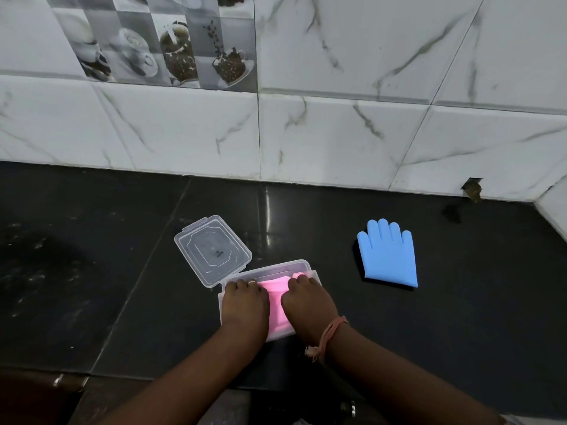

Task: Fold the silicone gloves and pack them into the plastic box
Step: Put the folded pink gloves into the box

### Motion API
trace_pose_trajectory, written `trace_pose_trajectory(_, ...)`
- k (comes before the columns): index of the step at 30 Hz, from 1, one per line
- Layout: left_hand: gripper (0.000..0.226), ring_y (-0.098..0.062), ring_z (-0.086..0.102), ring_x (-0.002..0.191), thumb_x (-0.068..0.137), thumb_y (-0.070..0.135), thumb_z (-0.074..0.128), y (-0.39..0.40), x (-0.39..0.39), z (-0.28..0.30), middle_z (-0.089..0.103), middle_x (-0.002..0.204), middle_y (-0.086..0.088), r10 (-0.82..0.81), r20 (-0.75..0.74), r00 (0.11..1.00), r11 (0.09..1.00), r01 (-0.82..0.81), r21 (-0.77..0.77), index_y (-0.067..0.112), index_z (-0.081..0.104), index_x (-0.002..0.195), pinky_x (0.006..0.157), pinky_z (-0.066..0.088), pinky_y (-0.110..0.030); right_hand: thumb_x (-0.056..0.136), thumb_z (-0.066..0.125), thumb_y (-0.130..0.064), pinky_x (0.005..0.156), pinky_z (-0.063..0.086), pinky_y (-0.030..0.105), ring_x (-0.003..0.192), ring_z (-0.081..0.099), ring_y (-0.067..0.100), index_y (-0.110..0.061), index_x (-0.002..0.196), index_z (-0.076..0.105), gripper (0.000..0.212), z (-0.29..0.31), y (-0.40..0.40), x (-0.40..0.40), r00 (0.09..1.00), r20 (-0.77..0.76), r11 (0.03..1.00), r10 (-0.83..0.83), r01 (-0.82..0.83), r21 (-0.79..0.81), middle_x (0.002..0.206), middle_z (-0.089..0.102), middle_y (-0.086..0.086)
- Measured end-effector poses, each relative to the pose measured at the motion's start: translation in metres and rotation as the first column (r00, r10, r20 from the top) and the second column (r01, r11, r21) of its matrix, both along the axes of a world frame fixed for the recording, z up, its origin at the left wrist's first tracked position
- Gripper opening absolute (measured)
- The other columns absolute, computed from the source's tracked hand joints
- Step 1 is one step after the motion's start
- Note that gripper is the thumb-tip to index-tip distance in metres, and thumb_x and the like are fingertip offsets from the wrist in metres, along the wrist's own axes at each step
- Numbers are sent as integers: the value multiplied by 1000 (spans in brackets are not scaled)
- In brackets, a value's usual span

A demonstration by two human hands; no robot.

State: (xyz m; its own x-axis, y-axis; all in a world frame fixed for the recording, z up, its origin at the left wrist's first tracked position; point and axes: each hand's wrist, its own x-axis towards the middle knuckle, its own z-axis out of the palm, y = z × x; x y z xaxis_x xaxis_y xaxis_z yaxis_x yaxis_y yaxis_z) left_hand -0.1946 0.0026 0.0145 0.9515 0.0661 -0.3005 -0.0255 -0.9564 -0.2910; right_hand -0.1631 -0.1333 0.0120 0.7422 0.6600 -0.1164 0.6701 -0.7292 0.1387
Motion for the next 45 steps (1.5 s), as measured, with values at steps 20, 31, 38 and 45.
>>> trace_pose_trajectory(20, 43, -32, 57, 123, 95, 27, 64, 8, 1, -7, 56, 136, -11, 14, 37, 999, 993, -10, -114, 15, 59, 135, 100, 45, -42, 75, 73, -4, 64, 54, 37, 79, 66, 30, -8, 79, 72, 6, 16, 14, 23, 956, 33, 954, 291, -287, -81, 84, 70, 12)
trace_pose_trajectory(31, 51, -35, 57, 130, 92, 17, 64, 9, 31, -9, 46, 151, -15, -30, -27, 999, 950, 20, -310, 10, 52, 142, 111, 47, -44, 94, 53, -15, 88, 50, 44, 116, 55, 37, -11, 138, 42, 45, -19, 16, 51, 946, -243, 973, -213, 228, 38, 139, 42, 18)
trace_pose_trajectory(38, 55, -34, 55, 136, 93, 16, 67, -10, 65, -1, 50, 152, -15, -132, -46, 990, 935, 109, -336, 14, 53, 145, 111, 49, -48, 89, 54, -8, 96, 44, 41, 116, 54, 36, -7, 132, 49, 43, -8, -16, 69, 937, -254, 961, -239, 266, 77, 133, 49, 19)
trace_pose_trajectory(45, 30, -27, 69, 113, 98, 19, 56, -9, 93, 31, 73, 122, -6, 69, 209, 975, 856, 51, -515, 23, 71, 123, 95, 57, -40, 91, 57, -12, 83, 49, 33, 95, 66, 29, -8, 98, 69, 14, 22, -95, 119, 790, -409, 558, -456, 612, 560, 100, 71, 11)
